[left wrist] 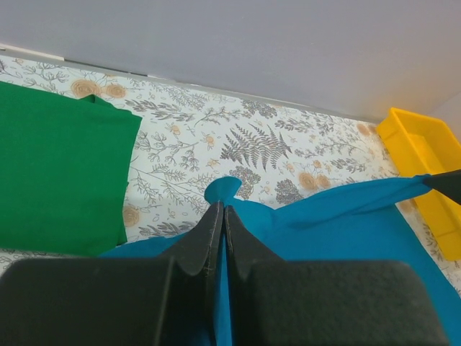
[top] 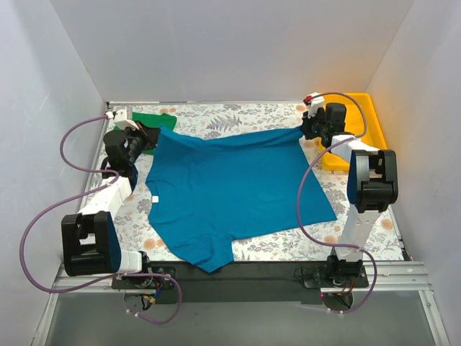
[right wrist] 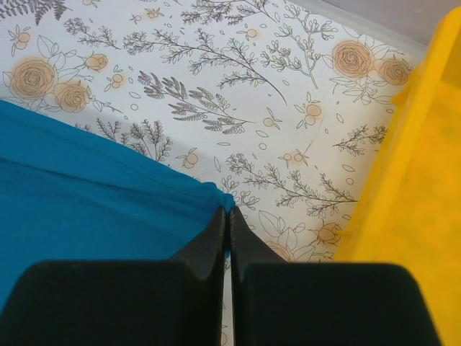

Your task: Fold and stack the t-shirts

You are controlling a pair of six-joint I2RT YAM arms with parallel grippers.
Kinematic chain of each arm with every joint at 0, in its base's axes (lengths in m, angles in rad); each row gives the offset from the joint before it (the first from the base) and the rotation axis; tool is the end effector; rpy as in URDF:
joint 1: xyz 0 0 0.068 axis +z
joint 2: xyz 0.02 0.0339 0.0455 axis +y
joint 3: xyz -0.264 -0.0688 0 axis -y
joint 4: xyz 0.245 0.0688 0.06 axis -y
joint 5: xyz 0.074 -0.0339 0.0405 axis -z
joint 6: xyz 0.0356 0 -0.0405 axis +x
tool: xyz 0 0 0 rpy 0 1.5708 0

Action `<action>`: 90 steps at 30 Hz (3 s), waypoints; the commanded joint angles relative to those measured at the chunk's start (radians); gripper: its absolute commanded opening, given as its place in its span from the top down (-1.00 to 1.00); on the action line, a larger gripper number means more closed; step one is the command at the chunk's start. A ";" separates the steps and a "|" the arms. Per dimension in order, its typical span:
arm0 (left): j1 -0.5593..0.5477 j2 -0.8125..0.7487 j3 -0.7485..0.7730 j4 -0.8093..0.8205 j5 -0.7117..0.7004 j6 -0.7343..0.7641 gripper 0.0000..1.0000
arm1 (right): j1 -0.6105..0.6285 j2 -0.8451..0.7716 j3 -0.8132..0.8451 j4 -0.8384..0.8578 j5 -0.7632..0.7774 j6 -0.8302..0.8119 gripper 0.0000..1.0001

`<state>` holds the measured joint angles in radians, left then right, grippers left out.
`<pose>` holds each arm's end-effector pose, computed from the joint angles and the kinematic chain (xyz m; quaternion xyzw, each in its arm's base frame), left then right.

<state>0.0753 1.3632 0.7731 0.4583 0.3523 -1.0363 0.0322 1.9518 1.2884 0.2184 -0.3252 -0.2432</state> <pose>0.3091 0.0110 0.2712 -0.2926 0.6900 -0.4168 0.5144 0.4448 0.0257 0.2086 -0.2001 0.8148 0.0807 0.5381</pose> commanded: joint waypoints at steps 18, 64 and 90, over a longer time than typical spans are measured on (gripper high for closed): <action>0.004 -0.191 -0.136 -0.058 0.005 -0.004 1.00 | -0.021 -0.149 -0.118 0.053 -0.011 -0.051 0.97; -0.016 -0.368 -0.259 -0.282 0.140 -0.024 1.00 | -0.049 -0.522 -0.405 -0.137 -0.259 -0.192 -0.20; -0.232 -0.457 -0.267 -0.452 -0.099 -0.142 1.00 | -0.075 -0.551 -0.452 -0.137 -0.331 -0.174 -0.28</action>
<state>-0.1410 0.9035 0.4984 0.0280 0.2810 -1.1713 -0.0349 1.4258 0.8524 0.0685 -0.6270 -0.4221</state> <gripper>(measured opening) 0.009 0.636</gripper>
